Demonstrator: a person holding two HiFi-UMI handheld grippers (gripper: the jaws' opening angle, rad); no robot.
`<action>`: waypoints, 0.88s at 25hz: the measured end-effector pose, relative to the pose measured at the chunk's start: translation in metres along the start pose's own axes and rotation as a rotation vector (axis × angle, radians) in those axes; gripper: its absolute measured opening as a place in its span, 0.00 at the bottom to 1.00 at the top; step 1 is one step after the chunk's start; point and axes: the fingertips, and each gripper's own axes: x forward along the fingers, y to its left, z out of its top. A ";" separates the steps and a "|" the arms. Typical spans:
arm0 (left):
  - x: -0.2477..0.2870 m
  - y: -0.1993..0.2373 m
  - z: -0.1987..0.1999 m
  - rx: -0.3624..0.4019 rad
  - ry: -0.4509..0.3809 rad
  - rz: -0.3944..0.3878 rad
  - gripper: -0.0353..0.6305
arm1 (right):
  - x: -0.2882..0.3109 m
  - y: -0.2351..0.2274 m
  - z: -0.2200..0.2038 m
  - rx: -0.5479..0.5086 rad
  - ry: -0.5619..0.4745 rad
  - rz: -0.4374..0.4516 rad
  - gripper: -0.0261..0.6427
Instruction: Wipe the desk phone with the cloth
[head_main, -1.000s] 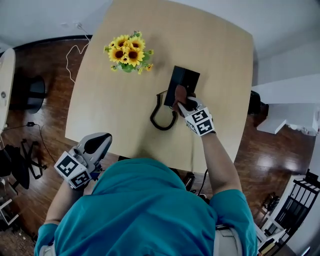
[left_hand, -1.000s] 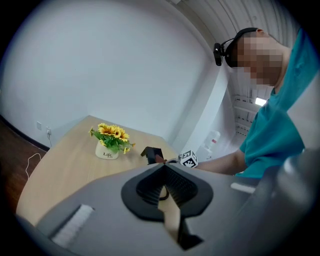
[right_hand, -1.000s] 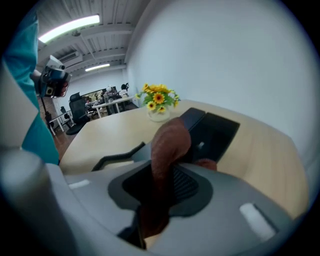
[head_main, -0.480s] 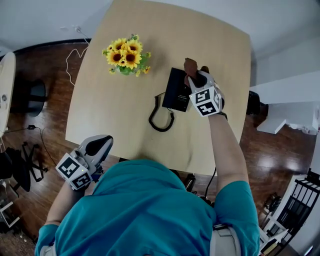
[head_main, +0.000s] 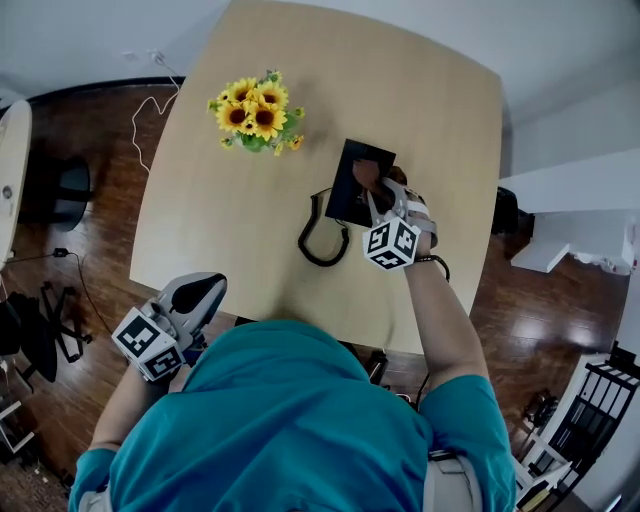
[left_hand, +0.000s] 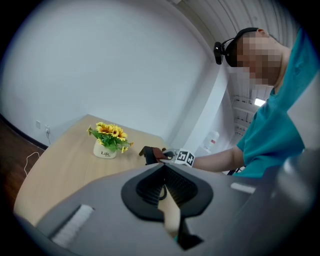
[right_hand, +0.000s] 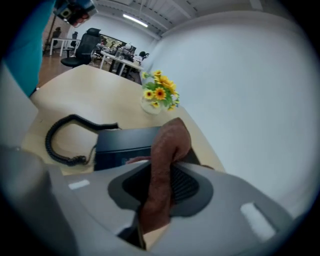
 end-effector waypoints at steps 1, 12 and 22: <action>0.000 0.000 0.000 0.000 0.001 -0.003 0.06 | -0.005 0.017 -0.002 -0.009 -0.003 0.024 0.18; -0.002 0.004 0.000 -0.012 -0.007 0.006 0.06 | -0.024 0.044 0.002 0.223 -0.112 0.329 0.18; -0.014 0.011 -0.008 -0.038 -0.007 0.041 0.06 | 0.060 -0.096 0.031 0.884 -0.007 0.662 0.19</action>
